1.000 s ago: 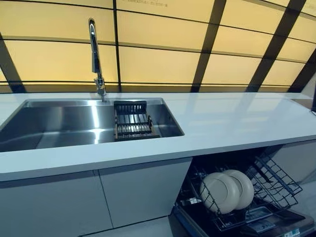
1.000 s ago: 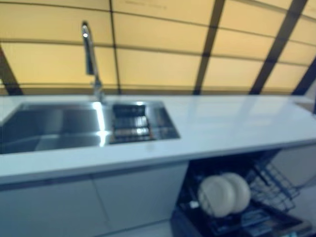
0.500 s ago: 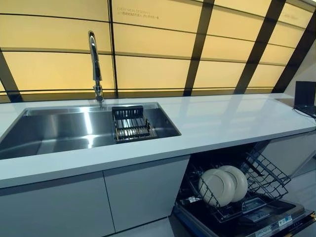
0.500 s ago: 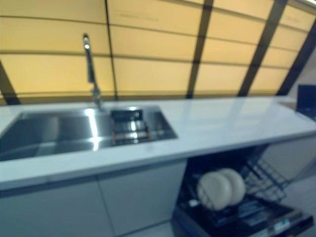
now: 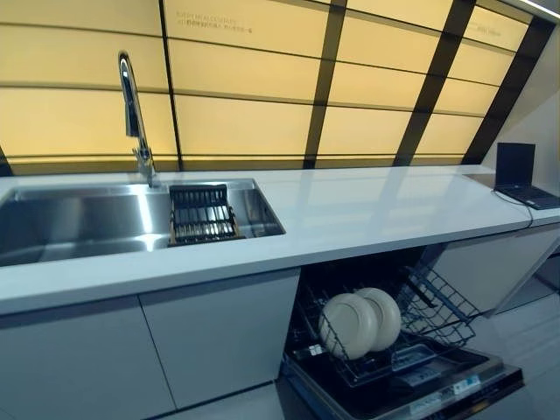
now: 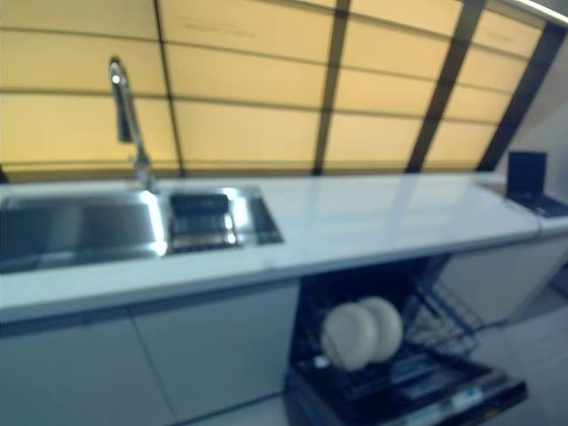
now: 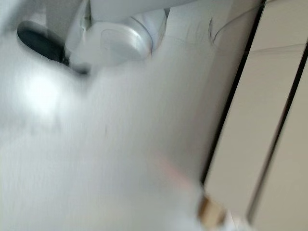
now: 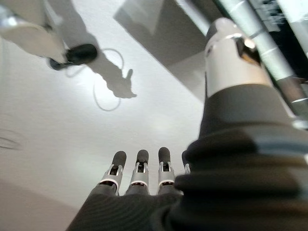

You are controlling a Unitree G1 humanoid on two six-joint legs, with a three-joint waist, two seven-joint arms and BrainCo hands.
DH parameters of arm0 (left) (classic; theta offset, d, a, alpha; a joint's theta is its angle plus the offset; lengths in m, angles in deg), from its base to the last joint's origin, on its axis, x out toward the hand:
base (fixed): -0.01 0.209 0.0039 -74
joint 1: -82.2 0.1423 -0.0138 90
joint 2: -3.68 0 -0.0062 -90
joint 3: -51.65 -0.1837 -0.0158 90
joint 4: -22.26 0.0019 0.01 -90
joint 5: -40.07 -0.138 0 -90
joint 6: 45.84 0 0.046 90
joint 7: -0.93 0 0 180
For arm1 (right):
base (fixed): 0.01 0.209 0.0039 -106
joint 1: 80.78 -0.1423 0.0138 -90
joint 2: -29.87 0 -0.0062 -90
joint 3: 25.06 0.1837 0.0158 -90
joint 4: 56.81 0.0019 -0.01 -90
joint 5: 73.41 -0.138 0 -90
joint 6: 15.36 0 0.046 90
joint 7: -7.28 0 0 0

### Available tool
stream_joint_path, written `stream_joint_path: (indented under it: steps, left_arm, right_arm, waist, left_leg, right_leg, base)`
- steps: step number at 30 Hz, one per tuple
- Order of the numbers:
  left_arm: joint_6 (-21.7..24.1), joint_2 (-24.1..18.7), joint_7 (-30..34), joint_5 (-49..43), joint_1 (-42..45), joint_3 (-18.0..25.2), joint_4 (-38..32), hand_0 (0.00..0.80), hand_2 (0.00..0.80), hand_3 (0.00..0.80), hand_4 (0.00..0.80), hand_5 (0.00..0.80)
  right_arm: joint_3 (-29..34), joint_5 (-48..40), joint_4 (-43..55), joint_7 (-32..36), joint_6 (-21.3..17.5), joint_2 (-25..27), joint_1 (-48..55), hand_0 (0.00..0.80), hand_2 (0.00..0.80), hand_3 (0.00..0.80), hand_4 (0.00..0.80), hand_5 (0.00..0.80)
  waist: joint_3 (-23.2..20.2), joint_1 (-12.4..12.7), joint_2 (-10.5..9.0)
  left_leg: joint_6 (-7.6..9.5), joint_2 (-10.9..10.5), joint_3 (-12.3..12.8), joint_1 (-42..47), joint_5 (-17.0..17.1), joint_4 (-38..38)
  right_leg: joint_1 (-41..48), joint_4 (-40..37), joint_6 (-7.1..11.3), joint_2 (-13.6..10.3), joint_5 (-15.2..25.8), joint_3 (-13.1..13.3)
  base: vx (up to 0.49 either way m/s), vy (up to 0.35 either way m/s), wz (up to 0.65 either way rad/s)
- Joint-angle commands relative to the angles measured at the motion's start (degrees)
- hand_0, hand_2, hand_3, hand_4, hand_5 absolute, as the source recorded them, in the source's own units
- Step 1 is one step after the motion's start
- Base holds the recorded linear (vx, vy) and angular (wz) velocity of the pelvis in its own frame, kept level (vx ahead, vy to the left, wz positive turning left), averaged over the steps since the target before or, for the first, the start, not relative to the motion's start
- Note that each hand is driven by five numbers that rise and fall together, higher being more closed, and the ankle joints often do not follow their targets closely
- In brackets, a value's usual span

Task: Take plates into dishwasher

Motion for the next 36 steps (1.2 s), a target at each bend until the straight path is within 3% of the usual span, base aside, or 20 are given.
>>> stream_joint_path:
  steps: [1, 5, 8, 19, 25, 32, 36]
  left_arm:
    - [3.14, 2.39, 0.01, 0.92, -3.16, 0.64, -1.15, 0.0, 0.0, 0.0, 0.0, 0.0]
    - [3.33, 3.89, 0.05, 1.48, -2.94, -0.97, -2.91, 0.0, 0.0, 0.0, 0.0, 0.0]
    - [3.25, 4.2, 0.4, 1.04, -0.05, 0.29, -1.52, 0.0, 0.0, 0.0, 0.0, 0.0]
    - [4.04, 5.26, 1.81, 2.1, 2.93, 0.99, -2.43, 0.0, 0.0, 0.0, 0.0, 0.0]
    - [4.43, 5.73, 2.27, 4.62, 1.26, -0.93, -3.79, 0.0, 0.0, 0.0, 0.0, 0.0]
    - [5.73, 5.94, 1.96, 7.7, -1.12, -3.1, -5.75, 0.0, 0.0, 0.0, 0.0, 0.0]
    - [6.08, 6.33, 2.93, 8.98, -1.93, -3.89, -5.75, 0.0, 0.0, 0.0, 0.0, 0.0]
  right_arm:
    - [0.03, -7.38, 1.71, -2.32, -5.81, -1.16, -2.22, 0.0, 0.0, 0.0, 0.0, 0.0]
    - [0.97, -15.02, 2.49, -2.9, -5.73, -3.33, -2.56, 0.0, 0.0, 0.0, 0.0, 0.0]
    - [2.3, -20.99, 2.2, -1.81, -4.18, -4.34, -2.18, 0.0, 0.0, 0.0, 0.0, 0.0]
    - [2.97, -24.48, 0.64, -0.83, -5.32, -4.2, -3.84, 0.0, 0.0, 0.0, 0.0, 0.0]
    - [2.45, -28.2, 1.4, -2.54, -6.27, -4.0, -6.92, 0.0, 0.0, 0.0, 0.0, 0.0]
    - [1.87, -34.03, 1.7, -6.83, -7.79, -2.57, -13.19, 0.0, 0.0, 0.0, 0.0, 0.0]
    - [1.61, -38.85, 2.11, -4.84, -8.67, -0.67, -17.83, 0.0, 0.0, 0.0, 0.0, 0.0]
  waist:
    - [5.09, -0.01, 1.22]
    - [5.74, 0.51, 2.14]
    - [5.05, 1.22, 3.37]
    - [6.84, 2.01, 6.81]
    - [9.82, 1.74, 8.78]
    - [15.75, 2.03, 12.82]
    - [18.24, 1.74, 15.52]
  left_leg:
    - [6.31, -1.14, 1.62, -3.21, 3.72, -0.8]
    - [5.22, -1.06, 1.83, -4.05, 6.0, -3.68]
    - [4.27, -1.0, 1.24, -3.34, 8.0, -6.82]
    - [2.55, -0.69, -0.42, -6.49, 11.68, -9.1]
    - [2.12, -0.55, -1.18, -8.73, 13.23, -8.97]
    - [1.54, -1.03, -2.48, -12.87, 13.85, -5.71]
    - [1.24, -1.71, -2.77, -14.59, 13.88, -3.43]
  right_leg:
    - [3.37, 0.82, 1.32, -3.47, 0.7, 1.24]
    - [4.82, -0.36, 0.48, -3.18, -0.2, -1.06]
    - [7.2, -1.43, -0.33, -3.0, -1.29, -2.3]
    - [7.32, -1.34, -1.87, -1.88, -3.55, -2.68]
    - [3.88, 2.29, -3.02, -1.23, -5.6, -2.7]
    - [-5.91, 13.11, -4.69, -1.36, -8.52, -3.99]
    - [-10.58, 19.35, -5.77, -1.56, -10.4, -4.09]
  base:
    - [-0.121, -0.143, 0.16]
    - [-0.154, -0.134, 0.38]
    - [-0.002, -0.085, 0.18]
    - [-0.039, -0.046, -0.01]
    - [-0.12, -0.063, 0.06]
    - [-0.201, -0.038, 0.01]
    - [-0.186, 0.004, 0.01]
